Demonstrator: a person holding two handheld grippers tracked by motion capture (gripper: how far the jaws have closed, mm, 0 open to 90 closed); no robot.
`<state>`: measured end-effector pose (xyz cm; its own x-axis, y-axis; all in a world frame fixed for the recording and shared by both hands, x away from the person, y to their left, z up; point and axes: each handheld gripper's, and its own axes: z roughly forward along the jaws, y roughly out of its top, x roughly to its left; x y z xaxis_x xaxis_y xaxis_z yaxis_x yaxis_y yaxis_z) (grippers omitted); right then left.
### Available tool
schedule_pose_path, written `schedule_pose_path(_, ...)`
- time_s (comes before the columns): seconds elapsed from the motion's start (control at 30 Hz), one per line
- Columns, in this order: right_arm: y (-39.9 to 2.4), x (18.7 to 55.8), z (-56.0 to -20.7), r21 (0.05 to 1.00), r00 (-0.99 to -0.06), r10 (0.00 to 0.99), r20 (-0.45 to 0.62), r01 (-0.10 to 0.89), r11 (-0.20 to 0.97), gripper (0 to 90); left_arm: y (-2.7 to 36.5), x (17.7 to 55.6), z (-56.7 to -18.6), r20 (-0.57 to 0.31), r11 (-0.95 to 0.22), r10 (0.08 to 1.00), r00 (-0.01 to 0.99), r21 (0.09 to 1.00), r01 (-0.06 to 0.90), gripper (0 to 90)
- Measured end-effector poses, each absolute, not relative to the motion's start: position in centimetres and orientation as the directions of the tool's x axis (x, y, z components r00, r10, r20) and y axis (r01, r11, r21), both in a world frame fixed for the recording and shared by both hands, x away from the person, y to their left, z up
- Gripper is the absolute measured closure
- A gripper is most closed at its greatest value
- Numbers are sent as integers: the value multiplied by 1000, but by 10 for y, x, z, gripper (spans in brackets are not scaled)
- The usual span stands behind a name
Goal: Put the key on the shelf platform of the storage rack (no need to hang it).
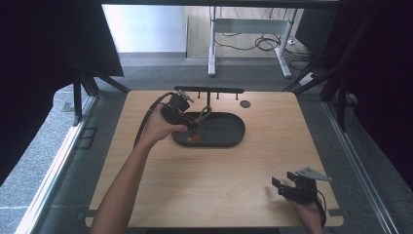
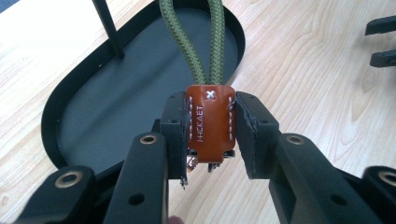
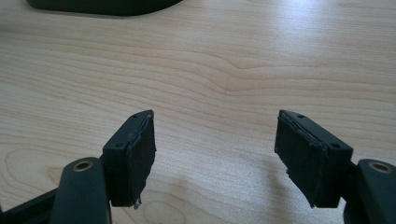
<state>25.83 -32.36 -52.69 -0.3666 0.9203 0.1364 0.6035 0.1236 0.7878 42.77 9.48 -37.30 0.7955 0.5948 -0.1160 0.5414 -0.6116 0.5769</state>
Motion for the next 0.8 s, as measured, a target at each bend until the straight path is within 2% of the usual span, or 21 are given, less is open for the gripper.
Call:
schedule_pose_path(0.37,-327,258,-527,783,-350,926,139,611,114,293,84,447,-369,-90,-638,588,804,559,530,668)
schedule_pose_path(0.8,-330,257,-526,787,-340,928,152,609,94,293,76,465,-386,-89,-650,601,794,524,551,668)
